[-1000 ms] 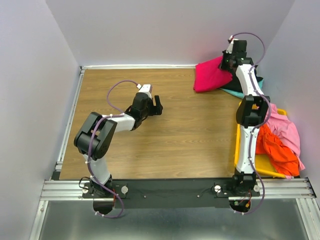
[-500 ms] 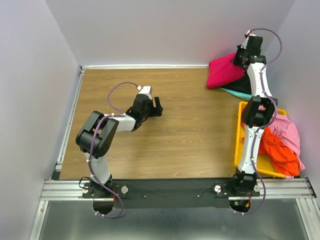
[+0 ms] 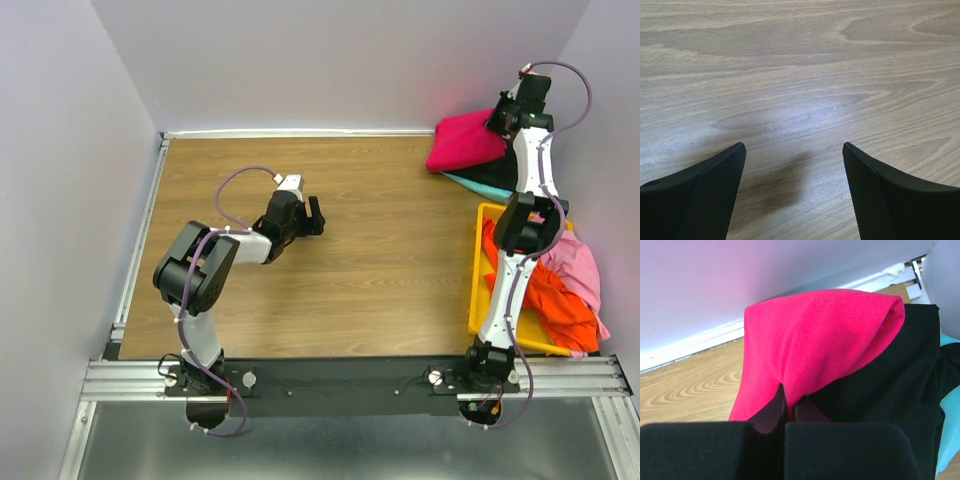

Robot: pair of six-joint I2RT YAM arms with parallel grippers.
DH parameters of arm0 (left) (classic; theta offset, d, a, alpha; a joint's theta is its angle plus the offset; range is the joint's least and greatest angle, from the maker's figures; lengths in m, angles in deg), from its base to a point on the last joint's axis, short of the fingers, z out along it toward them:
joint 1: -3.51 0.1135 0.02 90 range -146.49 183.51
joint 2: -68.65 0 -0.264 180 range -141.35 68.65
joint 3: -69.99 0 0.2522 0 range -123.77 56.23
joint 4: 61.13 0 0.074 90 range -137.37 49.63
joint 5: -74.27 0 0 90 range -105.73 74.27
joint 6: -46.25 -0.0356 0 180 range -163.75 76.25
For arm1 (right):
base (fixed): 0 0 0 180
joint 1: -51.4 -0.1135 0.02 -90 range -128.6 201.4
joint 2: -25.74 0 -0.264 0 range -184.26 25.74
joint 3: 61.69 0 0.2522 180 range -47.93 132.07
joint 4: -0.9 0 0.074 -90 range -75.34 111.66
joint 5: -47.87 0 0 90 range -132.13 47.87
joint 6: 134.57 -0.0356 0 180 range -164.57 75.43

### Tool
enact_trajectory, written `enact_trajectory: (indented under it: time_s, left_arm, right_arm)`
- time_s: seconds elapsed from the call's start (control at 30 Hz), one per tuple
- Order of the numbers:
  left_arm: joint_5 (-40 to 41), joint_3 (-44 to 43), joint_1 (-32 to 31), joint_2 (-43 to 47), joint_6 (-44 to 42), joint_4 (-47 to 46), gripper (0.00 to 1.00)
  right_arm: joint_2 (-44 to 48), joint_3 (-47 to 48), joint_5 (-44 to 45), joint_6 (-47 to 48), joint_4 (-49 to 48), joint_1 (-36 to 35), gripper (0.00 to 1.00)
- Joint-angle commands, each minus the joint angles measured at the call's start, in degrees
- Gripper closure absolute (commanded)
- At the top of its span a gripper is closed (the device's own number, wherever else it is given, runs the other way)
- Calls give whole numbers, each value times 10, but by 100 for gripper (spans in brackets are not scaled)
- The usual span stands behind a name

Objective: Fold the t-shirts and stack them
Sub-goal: Neatly place the folded tshirt to the corner

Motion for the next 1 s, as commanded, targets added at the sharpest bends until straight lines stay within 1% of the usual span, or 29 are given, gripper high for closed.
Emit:
enact_trajectory:
  time_s: [0.0,0.13,0.3,0.47,0.57,0.73,0.8,0.83,0.97]
  left_arm:
    - [-5,10,1,-11,2,-15,14]
    - [-3,15,1,-13,2,-16,14]
    - [-6,15,1,-16,3,-20,14]
    - [-6,21,1,-16,6,-24,14]
    - [-6,24,1,-18,8,-29,14]
    - [-6,24,1,-18,9,-32,14]
    - [-6,25,1,-18,10,-32,14]
    - [-21,26,1,-17,10,-33,14]
    - [-22,28,1,-15,11,-34,14]
  right_arm:
    - [33,4,2,-10,-31,12,99]
    - [40,-23,3,-16,-38,25,100]
    - [45,-42,-28,-35,-60,28,100]
    - [72,-86,-20,-79,-115,28,100]
    - [84,-95,-16,-101,-139,28,99]
    - [94,-94,-19,-137,-176,28,99]
    - [97,-87,-14,-141,-180,28,100]
    - [98,-86,-12,-142,-180,28,99]
    - [93,-70,-15,-143,-182,28,99]
